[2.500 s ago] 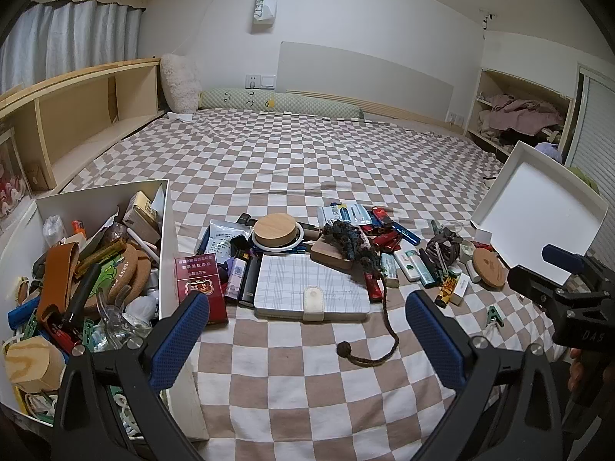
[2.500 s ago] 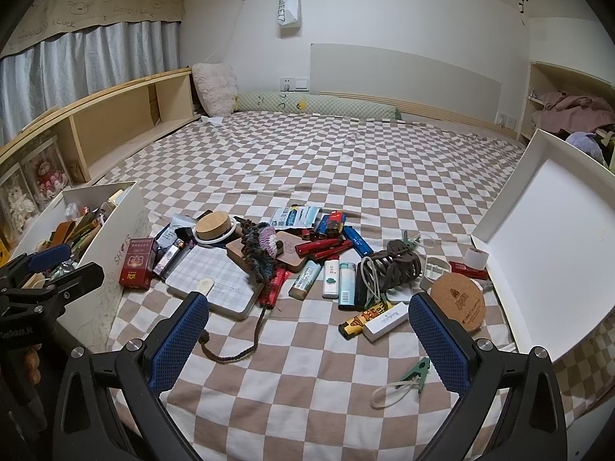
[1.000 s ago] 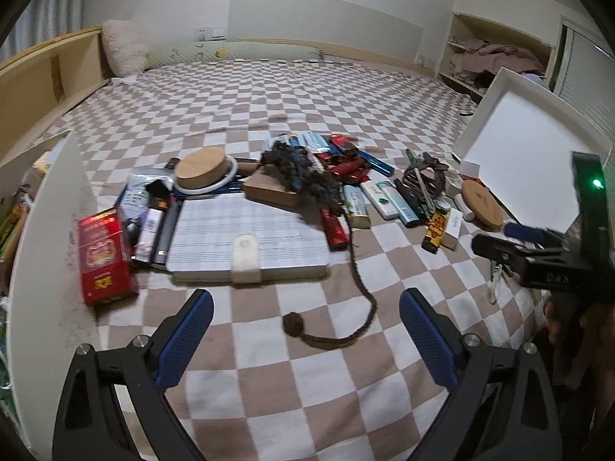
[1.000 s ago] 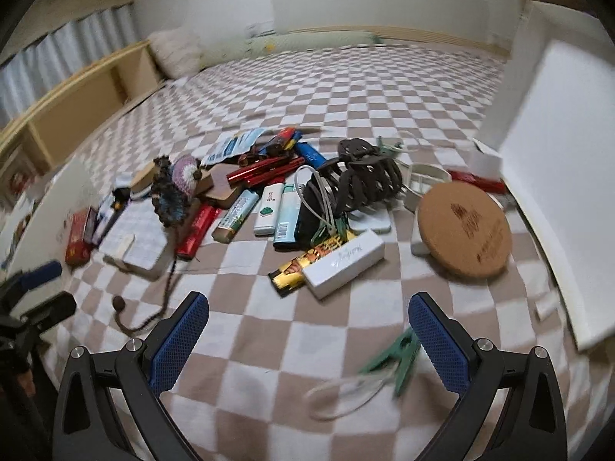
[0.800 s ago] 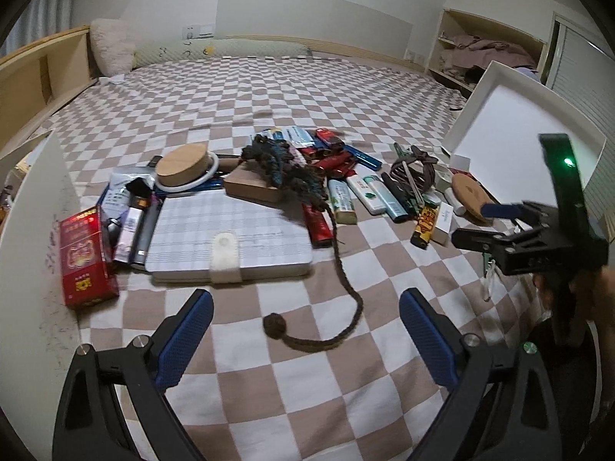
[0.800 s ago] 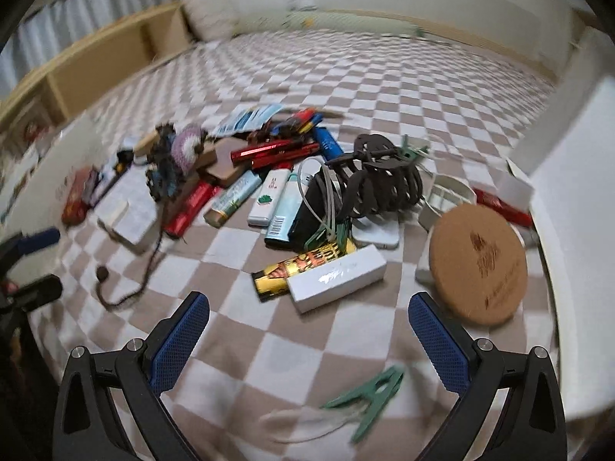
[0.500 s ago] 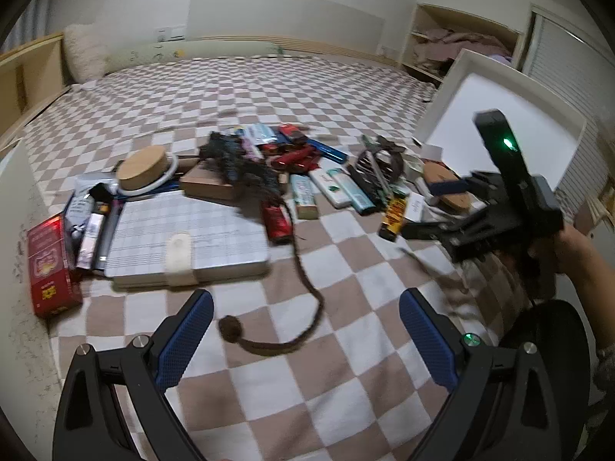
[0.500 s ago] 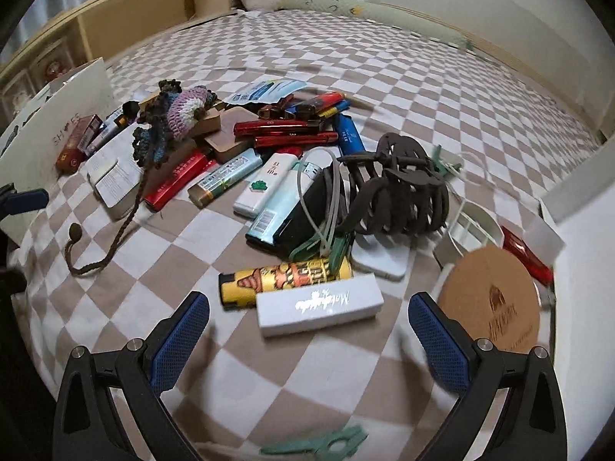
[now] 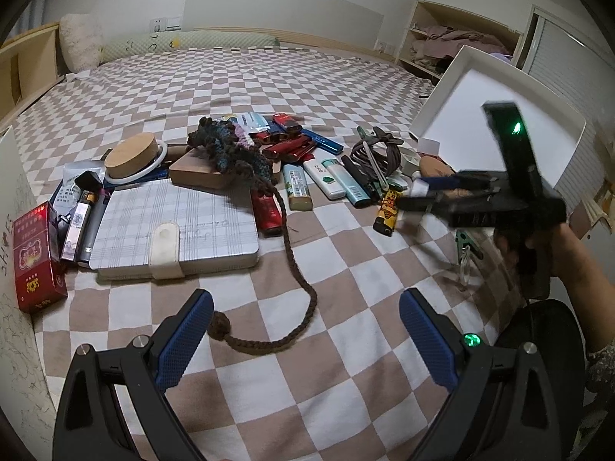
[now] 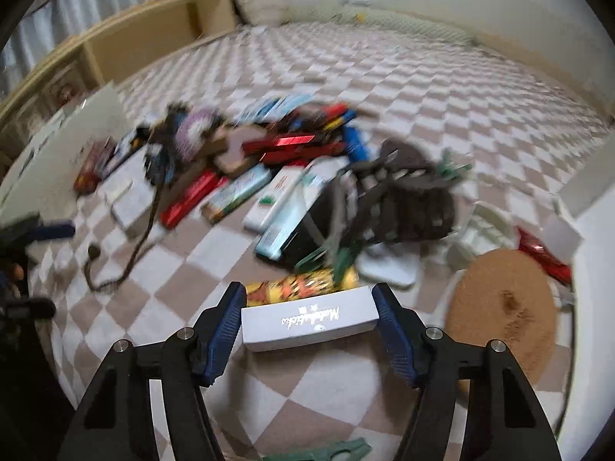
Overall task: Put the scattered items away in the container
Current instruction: 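Close the right gripper on the white matchstick box and lift it, then grasp the yellow Duck Club tube with the left gripper while the right holds the box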
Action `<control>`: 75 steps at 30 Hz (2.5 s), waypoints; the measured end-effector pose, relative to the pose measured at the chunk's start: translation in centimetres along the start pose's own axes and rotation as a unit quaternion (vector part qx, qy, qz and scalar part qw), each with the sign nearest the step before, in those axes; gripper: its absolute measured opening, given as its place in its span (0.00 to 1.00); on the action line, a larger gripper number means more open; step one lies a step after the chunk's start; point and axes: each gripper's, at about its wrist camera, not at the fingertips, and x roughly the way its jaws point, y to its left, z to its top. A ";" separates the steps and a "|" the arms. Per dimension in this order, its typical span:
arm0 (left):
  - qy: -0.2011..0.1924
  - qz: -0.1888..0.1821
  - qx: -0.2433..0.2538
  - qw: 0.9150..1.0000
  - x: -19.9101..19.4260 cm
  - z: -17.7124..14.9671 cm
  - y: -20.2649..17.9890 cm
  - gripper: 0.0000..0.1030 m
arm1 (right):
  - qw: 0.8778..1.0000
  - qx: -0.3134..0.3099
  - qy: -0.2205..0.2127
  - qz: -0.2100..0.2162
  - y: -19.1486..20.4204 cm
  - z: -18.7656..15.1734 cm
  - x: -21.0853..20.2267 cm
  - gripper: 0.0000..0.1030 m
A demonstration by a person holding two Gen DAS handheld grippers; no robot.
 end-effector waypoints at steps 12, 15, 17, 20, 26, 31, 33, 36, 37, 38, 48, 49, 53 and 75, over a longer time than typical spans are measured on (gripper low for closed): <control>-0.001 -0.003 -0.003 1.000 -0.2 -0.2 0.2 0.94 | 0.985 -0.005 0.000 -0.171 -1.9 2.3 1.0 0.66; -0.002 -0.005 -0.008 1.000 -0.4 -0.1 0.6 0.94 | 0.983 -0.032 0.014 -0.180 -1.1 2.0 0.9 0.66; -0.002 -0.007 -0.011 1.000 -0.4 -0.1 0.8 0.94 | 0.982 -0.046 0.024 -0.183 -1.0 1.8 0.8 0.66; -0.001 -0.008 -0.013 1.000 -0.4 -0.1 0.7 0.94 | 0.977 -0.085 0.048 -0.191 -0.4 1.3 1.1 0.66; -0.004 -0.009 -0.017 1.000 -0.7 0.1 0.6 0.95 | 0.953 -0.197 0.101 -0.208 1.1 1.5 3.5 0.66; -0.009 -0.008 -0.017 1.000 -1.0 0.1 0.7 0.95 | 0.960 -0.202 0.101 -0.167 2.9 2.2 3.4 0.66; -0.009 -0.008 -0.019 1.000 -1.2 0.1 0.9 0.95 | 0.965 -0.202 0.099 -0.135 4.3 2.0 3.2 0.66; -0.005 -0.012 -0.019 1.000 -1.3 -0.1 0.9 0.94 | 0.969 -0.208 0.096 -0.090 6.9 1.3 3.0 0.66; -0.004 -0.015 -0.018 1.000 -1.4 -0.3 0.9 0.94 | 0.971 -0.208 0.095 -0.076 7.7 1.1 2.7 0.66; -0.004 -0.017 -0.016 1.000 -1.4 -0.4 0.8 0.94 | 0.972 -0.205 0.095 -0.060 8.3 1.0 2.5 0.66; 0.030 -0.059 0.003 0.998 -0.9 -2.2 -0.7 0.64 | 0.984 -0.149 0.085 0.046 11.4 -1.0 1.2 0.66; 0.035 -0.062 0.011 0.997 -0.8 -2.6 -1.2 0.62 | 0.987 -0.132 0.080 0.049 10.9 -1.1 1.1 0.66; 0.050 -0.053 0.047 0.996 0.0 -3.7 -3.1 0.57 | 0.995 -0.079 0.054 0.036 9.2 -1.3 1.1 0.66; 0.040 0.074 0.013 0.996 0.1 -3.9 2.4 0.50 | 0.998 -0.042 0.018 0.038 7.9 -2.9 0.5 0.67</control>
